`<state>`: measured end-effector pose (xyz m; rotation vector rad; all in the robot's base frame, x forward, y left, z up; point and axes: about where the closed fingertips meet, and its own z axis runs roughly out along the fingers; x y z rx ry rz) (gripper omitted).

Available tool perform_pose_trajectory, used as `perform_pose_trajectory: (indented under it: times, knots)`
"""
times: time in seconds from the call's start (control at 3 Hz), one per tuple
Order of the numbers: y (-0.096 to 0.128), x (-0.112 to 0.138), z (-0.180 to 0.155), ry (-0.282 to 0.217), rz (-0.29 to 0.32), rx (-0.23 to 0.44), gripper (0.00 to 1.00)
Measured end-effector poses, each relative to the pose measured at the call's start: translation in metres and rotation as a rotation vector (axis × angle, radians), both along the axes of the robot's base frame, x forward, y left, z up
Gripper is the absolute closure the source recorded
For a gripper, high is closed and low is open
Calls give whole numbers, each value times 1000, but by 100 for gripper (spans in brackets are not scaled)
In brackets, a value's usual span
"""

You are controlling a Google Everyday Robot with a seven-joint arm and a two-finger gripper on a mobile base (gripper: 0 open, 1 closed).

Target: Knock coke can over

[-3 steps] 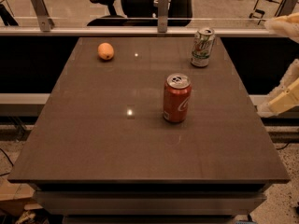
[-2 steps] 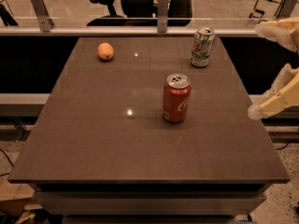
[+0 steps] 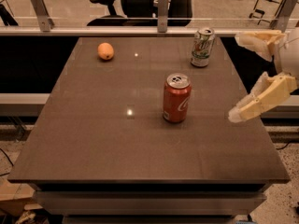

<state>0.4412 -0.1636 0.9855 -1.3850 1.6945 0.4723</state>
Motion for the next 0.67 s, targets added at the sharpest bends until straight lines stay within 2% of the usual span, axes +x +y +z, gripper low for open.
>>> perform_pose_trajectory:
  times: [0.67]
  knots:
    - [8,20,-17,-10,2,90,0]
